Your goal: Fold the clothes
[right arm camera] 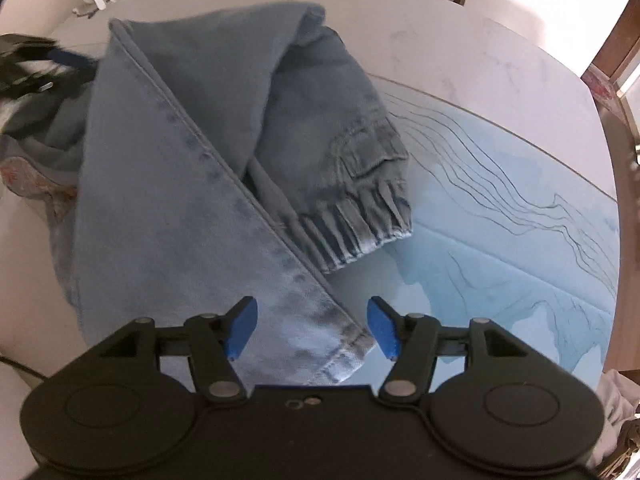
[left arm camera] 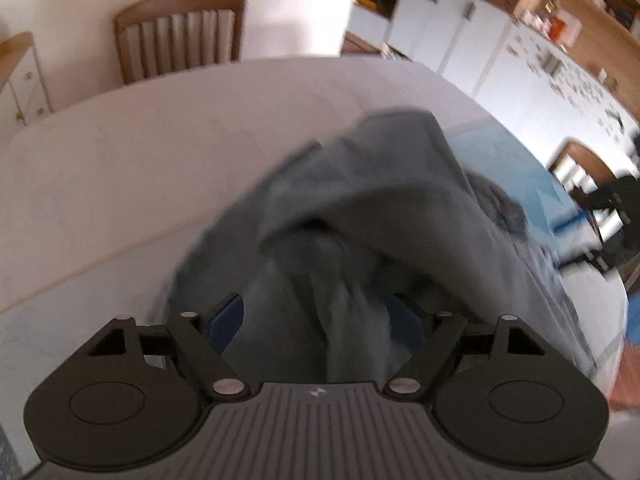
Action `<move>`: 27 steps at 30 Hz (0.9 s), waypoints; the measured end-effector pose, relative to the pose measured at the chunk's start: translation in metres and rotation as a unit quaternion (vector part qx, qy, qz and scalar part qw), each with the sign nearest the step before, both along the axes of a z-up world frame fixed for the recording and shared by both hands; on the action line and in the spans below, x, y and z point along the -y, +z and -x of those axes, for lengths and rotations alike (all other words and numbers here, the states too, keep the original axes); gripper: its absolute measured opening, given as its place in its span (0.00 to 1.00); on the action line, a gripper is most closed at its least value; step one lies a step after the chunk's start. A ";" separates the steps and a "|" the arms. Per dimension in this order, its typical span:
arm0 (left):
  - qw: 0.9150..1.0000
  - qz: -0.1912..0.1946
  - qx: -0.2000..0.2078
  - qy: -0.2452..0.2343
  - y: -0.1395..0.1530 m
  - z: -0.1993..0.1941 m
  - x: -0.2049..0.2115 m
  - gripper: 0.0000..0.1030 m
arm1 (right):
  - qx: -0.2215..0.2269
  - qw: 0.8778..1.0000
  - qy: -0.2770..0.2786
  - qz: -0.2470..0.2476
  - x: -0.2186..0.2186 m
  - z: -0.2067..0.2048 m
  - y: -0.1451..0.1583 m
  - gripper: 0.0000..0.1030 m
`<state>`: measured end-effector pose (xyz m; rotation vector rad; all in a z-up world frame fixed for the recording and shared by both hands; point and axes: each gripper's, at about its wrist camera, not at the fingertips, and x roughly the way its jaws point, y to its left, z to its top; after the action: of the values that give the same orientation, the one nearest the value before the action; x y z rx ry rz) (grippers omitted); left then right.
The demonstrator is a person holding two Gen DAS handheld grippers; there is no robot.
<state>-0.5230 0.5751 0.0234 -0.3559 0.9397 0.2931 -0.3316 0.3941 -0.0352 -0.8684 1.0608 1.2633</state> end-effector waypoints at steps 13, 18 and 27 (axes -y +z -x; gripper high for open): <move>0.993 0.006 0.018 -0.119 0.012 -0.052 0.123 0.77 | -0.045 0.998 0.034 0.002 0.010 -0.020 -0.025 1.00; 0.988 -0.017 0.026 -0.149 0.004 -0.091 0.166 0.77 | -0.071 0.994 0.075 -0.026 0.024 -0.016 -0.007 1.00; 0.956 -0.136 0.050 -0.255 0.009 -0.142 0.211 0.78 | -0.148 0.967 0.177 -0.110 0.037 -0.008 0.061 1.00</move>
<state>-0.3807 0.3638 0.0321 0.1304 0.8464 -0.0716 -0.3234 0.3571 0.0259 -0.7306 0.9963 1.8190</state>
